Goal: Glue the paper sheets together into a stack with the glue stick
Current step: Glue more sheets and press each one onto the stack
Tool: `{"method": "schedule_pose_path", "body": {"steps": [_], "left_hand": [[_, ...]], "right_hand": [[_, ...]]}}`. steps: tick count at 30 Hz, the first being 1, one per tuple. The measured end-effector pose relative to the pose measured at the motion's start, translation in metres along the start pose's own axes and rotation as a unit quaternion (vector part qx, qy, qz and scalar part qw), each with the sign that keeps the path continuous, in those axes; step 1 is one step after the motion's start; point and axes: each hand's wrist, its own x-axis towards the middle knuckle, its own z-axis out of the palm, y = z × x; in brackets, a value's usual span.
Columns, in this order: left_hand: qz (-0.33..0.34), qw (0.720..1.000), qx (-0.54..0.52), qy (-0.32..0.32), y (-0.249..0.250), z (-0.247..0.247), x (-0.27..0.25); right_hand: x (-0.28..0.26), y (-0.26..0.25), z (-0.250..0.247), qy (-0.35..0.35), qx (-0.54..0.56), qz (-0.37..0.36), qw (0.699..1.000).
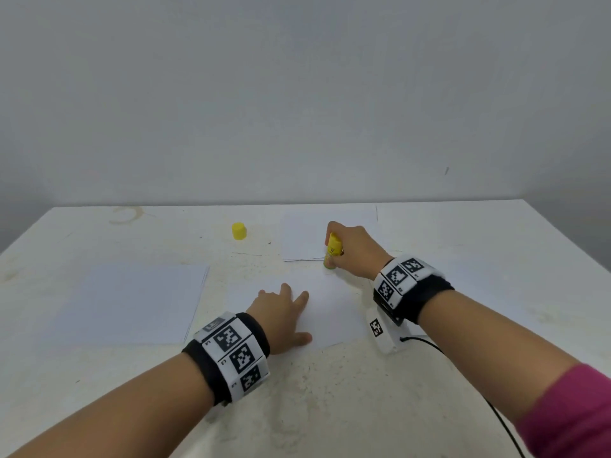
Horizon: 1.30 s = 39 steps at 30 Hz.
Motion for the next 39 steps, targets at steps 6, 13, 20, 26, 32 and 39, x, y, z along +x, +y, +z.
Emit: {"method": "schedule_pose_path", "body": {"steps": [6, 13, 20, 26, 32, 39], "left_hand": [[0.01, 1.0, 0.015, 0.005, -0.01, -0.001, 0.007], [0.039, 0.996, 0.082, 0.016, -0.024, -0.009, 0.013], [0.057, 0.991, 0.118, 0.017, -0.028, -0.017, 0.013], [0.051, 0.992, 0.117, 0.006, -0.027, -0.016, 0.01], [0.132, 0.99, 0.031, 0.027, -0.032, -0.004, 0.011], [0.075, 0.996, 0.039, 0.043, -0.036, 0.0, 0.006]], "right_hand": [[-0.014, -0.001, -0.005, -0.044, -0.055, -0.004, 0.997], [-0.052, 0.002, -0.011, -0.094, -0.066, -0.005, 0.993], [-0.075, 0.005, -0.015, -0.144, -0.083, -0.014, 0.986], [-0.064, 0.007, -0.046, -0.052, 0.114, 0.028, 0.992], [-0.037, 0.013, -0.048, 0.072, 0.265, 0.056, 0.96], [-0.007, 0.01, -0.018, 0.074, 0.216, 0.063, 0.972]]}}
